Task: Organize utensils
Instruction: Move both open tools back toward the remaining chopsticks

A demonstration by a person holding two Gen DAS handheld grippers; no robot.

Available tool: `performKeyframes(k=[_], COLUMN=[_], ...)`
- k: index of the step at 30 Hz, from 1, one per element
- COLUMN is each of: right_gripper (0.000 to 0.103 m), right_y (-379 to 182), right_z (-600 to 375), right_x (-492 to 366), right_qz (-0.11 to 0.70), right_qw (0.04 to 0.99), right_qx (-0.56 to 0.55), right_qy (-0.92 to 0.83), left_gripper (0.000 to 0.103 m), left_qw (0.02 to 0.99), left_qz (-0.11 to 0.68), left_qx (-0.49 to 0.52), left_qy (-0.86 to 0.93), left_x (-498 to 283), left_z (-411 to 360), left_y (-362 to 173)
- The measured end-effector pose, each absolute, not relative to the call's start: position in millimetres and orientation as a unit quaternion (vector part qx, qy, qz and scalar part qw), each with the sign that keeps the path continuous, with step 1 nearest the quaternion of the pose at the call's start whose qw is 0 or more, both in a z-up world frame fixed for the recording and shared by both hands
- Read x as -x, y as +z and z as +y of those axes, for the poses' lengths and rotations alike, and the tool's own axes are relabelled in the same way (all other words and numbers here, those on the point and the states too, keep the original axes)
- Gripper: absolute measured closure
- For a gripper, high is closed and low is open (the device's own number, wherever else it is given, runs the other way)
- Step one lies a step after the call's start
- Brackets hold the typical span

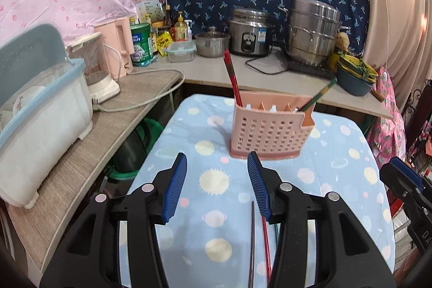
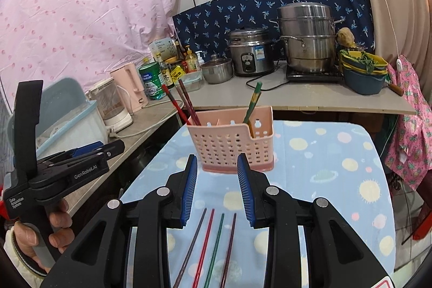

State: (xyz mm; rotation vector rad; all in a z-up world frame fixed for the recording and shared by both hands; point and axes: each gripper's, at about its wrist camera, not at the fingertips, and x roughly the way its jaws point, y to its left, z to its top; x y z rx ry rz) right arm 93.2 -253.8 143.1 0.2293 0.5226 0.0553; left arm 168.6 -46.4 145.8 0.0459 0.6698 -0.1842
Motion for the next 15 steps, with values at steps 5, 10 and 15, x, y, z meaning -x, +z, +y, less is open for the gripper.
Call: performKeyframes(k=[5, 10, 15], right_gripper=[0.072, 0.072, 0.072], right_y=[127.1, 107.9, 77.1], right_z=[-252.4, -248.9, -239.1], right_x=[-74.7, -57.7, -38.3], right_qz=[0.272, 0.29, 0.316], right_qw=[0.954, 0.949, 0.942], right_qx=[-0.121, -0.12, -0.108], right_qy=[0.027, 0.025, 0.019], left_gripper=[0.059, 0.059, 0.059], left_qw=[0.935, 0.932, 0.925], left_qz=[0.343, 0.351, 0.366], left_qx=[-0.031, -0.046, -0.052], left_qy=[-0.084, -0.08, -0.085], left_x=[-152.1, -133.3, -114.1], left_z=[-44.4, -42.5, -38.3], left_y=[124.1, 104.3, 82.1])
